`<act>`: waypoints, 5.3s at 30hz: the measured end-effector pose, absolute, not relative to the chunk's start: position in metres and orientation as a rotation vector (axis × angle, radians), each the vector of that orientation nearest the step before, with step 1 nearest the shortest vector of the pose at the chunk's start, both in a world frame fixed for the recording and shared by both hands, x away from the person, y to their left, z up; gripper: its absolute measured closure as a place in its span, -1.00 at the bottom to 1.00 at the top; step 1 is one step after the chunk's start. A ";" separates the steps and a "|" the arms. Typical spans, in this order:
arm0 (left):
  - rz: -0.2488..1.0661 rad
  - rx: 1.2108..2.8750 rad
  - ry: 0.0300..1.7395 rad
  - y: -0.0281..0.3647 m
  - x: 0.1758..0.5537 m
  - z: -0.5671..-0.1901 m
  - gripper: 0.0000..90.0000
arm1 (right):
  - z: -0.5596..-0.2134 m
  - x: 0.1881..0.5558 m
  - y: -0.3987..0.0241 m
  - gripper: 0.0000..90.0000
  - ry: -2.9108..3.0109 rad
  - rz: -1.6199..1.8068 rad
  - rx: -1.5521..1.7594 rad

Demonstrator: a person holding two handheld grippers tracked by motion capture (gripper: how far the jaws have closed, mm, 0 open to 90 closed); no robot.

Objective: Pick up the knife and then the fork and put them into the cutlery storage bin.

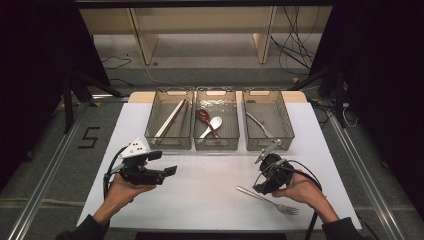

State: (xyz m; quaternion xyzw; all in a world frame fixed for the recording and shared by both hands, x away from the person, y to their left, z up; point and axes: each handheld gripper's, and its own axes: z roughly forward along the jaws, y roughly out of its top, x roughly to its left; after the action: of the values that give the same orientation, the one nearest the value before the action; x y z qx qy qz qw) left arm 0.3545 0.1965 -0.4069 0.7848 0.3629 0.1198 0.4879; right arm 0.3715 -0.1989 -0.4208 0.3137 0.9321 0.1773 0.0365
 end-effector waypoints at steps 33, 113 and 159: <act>0.289 1.919 0.878 0.195 0.354 -0.407 -0.57 | -0.451 0.357 -0.192 0.65 2.994 0.237 0.820; 0.288 1.917 0.878 0.194 0.355 -0.409 -0.57 | -0.400 0.394 -0.223 0.89 2.735 0.542 0.941; 0.297 1.914 0.880 0.195 0.355 -0.409 -0.57 | -0.366 0.444 -0.253 0.89 2.525 0.673 1.101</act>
State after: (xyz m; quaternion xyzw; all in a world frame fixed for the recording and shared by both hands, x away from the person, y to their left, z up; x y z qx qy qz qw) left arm 0.3554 0.1955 -0.4087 0.7866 0.3616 0.1220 0.4854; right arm 0.4438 -0.2530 -0.3662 0.3836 0.8802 0.2344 0.1523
